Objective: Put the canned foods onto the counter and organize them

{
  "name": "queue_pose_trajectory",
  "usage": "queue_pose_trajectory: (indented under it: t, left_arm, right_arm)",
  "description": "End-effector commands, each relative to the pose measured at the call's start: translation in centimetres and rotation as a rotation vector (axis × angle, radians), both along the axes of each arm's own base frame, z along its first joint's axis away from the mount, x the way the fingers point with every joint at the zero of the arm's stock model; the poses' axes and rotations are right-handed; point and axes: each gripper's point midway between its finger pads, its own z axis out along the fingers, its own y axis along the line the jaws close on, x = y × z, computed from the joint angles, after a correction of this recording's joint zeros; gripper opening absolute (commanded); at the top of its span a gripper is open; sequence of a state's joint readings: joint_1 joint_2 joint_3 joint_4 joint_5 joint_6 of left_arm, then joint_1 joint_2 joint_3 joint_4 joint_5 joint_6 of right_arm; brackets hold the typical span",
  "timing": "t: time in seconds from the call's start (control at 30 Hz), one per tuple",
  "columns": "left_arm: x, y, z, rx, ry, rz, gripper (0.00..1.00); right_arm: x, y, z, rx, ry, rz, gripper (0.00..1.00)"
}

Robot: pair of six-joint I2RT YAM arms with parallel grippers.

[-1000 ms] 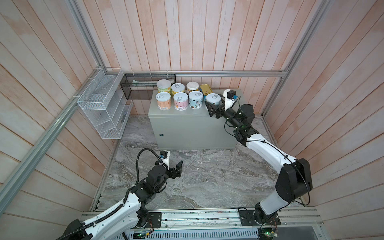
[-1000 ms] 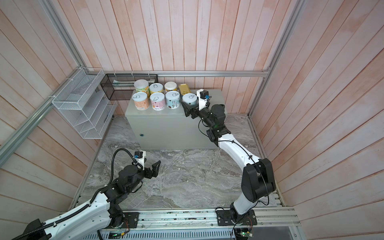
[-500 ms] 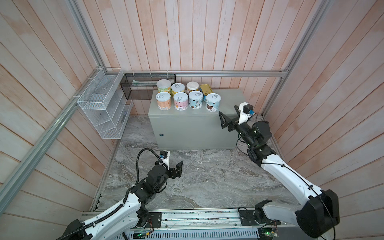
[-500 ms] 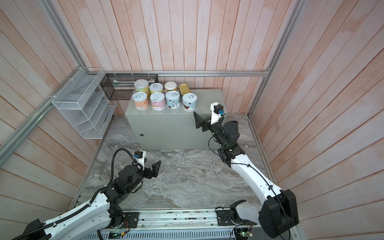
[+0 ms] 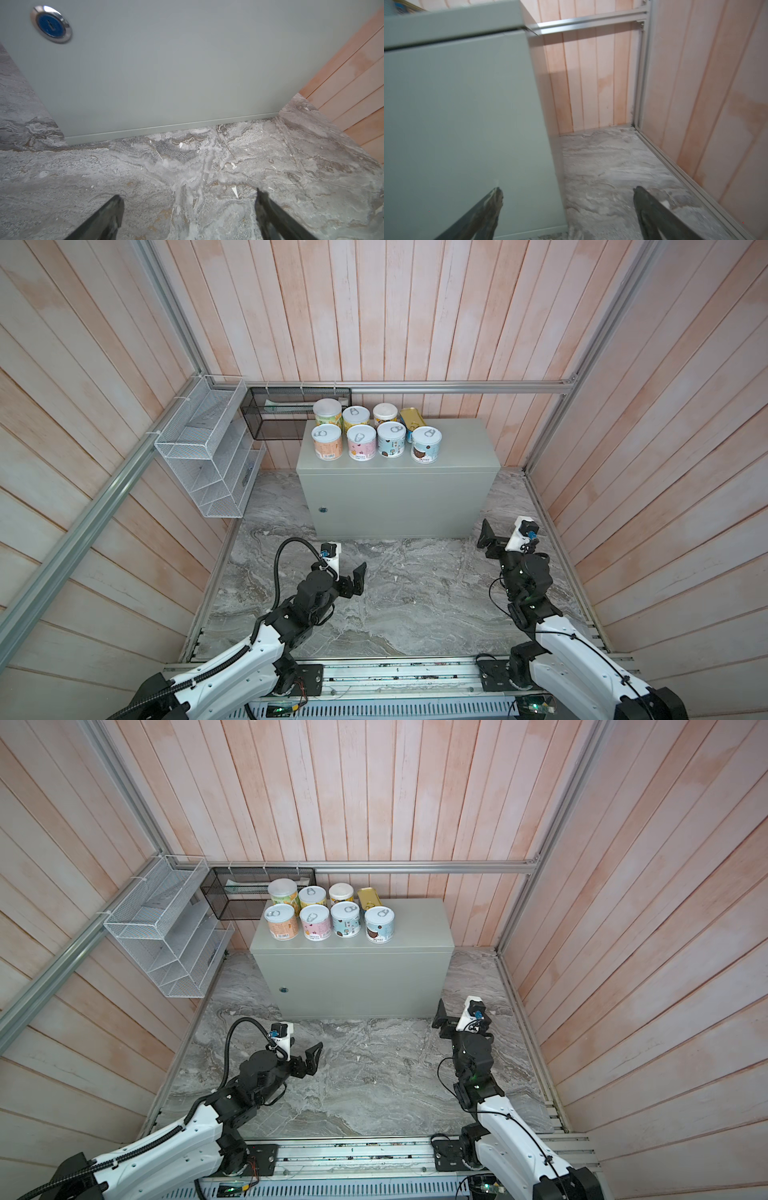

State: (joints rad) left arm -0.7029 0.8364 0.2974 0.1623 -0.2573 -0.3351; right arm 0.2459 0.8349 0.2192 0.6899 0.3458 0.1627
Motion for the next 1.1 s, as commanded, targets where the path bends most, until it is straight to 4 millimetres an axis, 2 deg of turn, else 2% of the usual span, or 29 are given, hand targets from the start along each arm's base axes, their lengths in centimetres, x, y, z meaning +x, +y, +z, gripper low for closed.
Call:
queue_pose_trajectory:
  t: [0.0, 0.13, 0.33, 0.43, 0.6, 0.7, 0.83, 0.93, 1.0, 1.07]
  left_arm:
    - [1.7, 1.4, 2.9, 0.011, -0.074, 0.093, 1.00]
    - [2.9, 4.6, 4.3, 0.016, -0.101, 0.228, 1.00]
    - [3.2, 10.4, 6.1, 0.016, -0.175, 0.467, 1.00]
    - [3.1, 11.9, 6.5, 0.025, -0.216, 0.512, 1.00]
    - [3.8, 14.7, 6.6, 0.104, -0.268, 0.628, 1.00]
    - [4.8, 16.2, 6.4, 0.139, -0.294, 0.656, 1.00]
    - [6.1, 18.5, 5.0, 0.190, -0.271, 0.692, 1.00]
    - [6.9, 18.6, 4.0, 0.168, -0.286, 0.651, 1.00]
    - [7.1, 18.0, 4.0, 0.164, -0.350, 0.596, 1.00]
    - [7.5, 18.1, 4.3, 0.176, -0.392, 0.600, 1.00]
  right_arm:
    - [-0.9, -4.1, -0.4, 0.071, -0.059, -0.184, 0.98]
    - [0.1, -5.6, -2.6, 0.058, 0.015, -0.199, 0.98]
    - [1.9, -6.4, -5.1, -0.002, 0.099, -0.218, 0.98]
    - [2.7, -6.5, -7.0, -0.011, 0.145, -0.219, 0.98]
    - [3.7, -6.8, -6.7, -0.070, 0.137, -0.230, 0.97]
    - [3.8, -7.8, -7.0, -0.075, 0.124, -0.282, 0.97]
    - [4.1, -8.2, -7.6, -0.070, 0.111, -0.300, 0.98]
    - [5.0, -7.5, -8.0, -0.084, 0.159, -0.256, 0.98]
    - [5.0, -7.5, -7.9, -0.085, 0.150, -0.257, 0.98]
    - [5.1, -7.5, -8.0, -0.085, 0.154, -0.254, 0.98]
